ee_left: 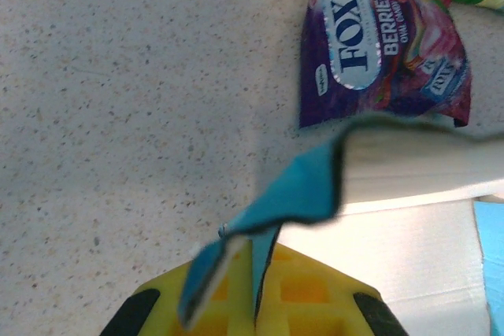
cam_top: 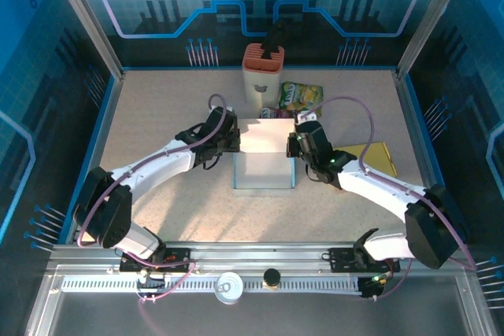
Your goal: Fold the paper box
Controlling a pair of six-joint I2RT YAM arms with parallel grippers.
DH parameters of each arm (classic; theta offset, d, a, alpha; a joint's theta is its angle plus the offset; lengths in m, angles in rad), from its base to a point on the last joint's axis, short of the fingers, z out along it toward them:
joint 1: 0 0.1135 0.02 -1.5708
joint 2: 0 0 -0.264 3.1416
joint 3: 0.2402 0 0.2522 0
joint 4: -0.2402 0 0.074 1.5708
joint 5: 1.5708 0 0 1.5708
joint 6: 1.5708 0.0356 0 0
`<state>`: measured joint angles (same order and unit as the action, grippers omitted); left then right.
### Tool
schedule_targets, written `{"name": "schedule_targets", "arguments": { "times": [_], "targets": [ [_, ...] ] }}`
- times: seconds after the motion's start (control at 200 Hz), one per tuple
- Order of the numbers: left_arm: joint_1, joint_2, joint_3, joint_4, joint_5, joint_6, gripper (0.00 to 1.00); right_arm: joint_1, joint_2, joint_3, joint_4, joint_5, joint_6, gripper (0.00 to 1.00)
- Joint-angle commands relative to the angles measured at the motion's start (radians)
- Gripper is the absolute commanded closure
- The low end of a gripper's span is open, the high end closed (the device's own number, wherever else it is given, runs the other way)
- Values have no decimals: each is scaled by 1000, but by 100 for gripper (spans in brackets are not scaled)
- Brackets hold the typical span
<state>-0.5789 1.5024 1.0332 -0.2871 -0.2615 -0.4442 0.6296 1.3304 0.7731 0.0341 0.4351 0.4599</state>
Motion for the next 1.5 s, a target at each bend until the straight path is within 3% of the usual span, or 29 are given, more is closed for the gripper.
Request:
{"name": "schedule_targets", "arguments": {
  "times": [0.0, 0.39, 0.87, 1.191, 1.496],
  "targets": [
    [-34, -61, -58, 142, 8, 5, 100, 50, 0, -36, 121, 96, 114, 100],
    [-63, -153, -326, 599, 120, 119, 100, 147, 15, -252, 592, 202, 99, 100],
    [-157, -97, -522, 960, 59, 130, 100, 206, 165, -442, 1087, 206, -6, 100],
    [-186, -111, -424, 817, -75, 8, 100, 221, 128, -428, 1012, 229, -2, 100],
    [-187, -50, -453, 912, -51, 34, 100, 210, 167, -434, 1028, 179, -12, 100]
  ]
}}
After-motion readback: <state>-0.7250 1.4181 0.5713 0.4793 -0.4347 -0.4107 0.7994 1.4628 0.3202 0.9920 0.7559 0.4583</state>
